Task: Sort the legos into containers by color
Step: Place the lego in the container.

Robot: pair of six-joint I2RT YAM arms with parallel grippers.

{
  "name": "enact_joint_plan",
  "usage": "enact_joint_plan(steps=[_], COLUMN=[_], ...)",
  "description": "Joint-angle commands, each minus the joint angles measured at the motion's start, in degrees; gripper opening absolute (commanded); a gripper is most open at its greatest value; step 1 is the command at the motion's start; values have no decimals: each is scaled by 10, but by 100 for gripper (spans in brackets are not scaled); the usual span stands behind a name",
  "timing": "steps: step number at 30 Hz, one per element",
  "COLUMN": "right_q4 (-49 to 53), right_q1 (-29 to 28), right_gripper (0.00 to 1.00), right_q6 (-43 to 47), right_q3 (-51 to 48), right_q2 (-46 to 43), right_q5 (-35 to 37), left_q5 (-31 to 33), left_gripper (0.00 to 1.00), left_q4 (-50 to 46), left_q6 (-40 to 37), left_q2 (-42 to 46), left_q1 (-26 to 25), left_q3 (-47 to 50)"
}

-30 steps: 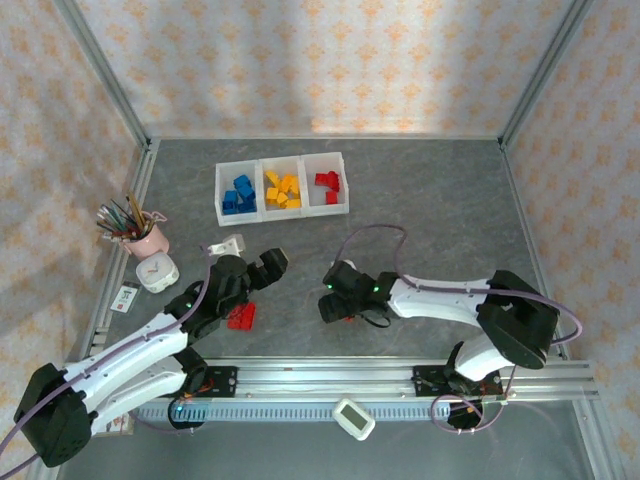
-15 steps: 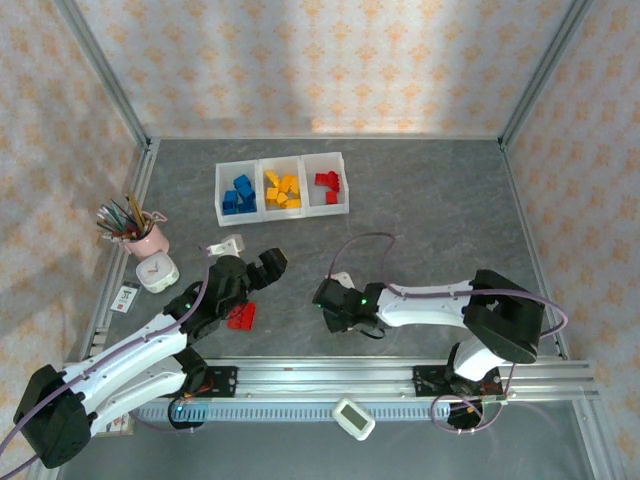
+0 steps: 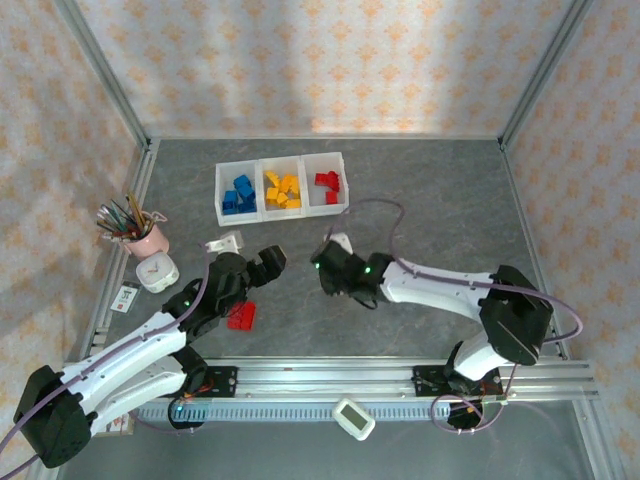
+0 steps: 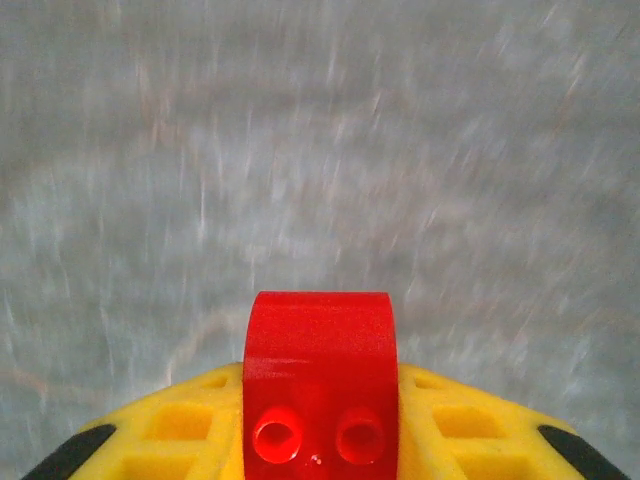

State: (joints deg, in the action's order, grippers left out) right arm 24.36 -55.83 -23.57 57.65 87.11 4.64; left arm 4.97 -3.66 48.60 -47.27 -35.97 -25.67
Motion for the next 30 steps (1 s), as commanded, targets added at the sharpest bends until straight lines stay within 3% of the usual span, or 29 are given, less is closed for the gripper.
enact_joint_plan(steps=[1, 10, 16, 19, 24, 30], right_q4=[-32, -90, -106, -82, -63, -86], right_q1=[49, 166, 204, 212, 212, 201], right_gripper=[33, 34, 34, 43, 56, 58], right_q6=[41, 97, 120, 132, 151, 134], right_q3=[58, 267, 400, 474, 513, 403], right_q2=[21, 204, 335, 388, 388, 289], right_q5=[41, 37, 29, 20, 5, -21], left_q5=[20, -35, -44, -50, -51, -48], left_gripper=[99, 99, 99, 99, 99, 99], left_q4=[-14, -7, 8, 16, 12, -15], left_q6=[-37, -82, -91, -90, -93, -94], left_q2=[-6, -54, -90, -102, -105, -87], left_q1=[18, 88, 104, 109, 116, 122], left_q3=[-36, -88, -109, -113, -121, -123])
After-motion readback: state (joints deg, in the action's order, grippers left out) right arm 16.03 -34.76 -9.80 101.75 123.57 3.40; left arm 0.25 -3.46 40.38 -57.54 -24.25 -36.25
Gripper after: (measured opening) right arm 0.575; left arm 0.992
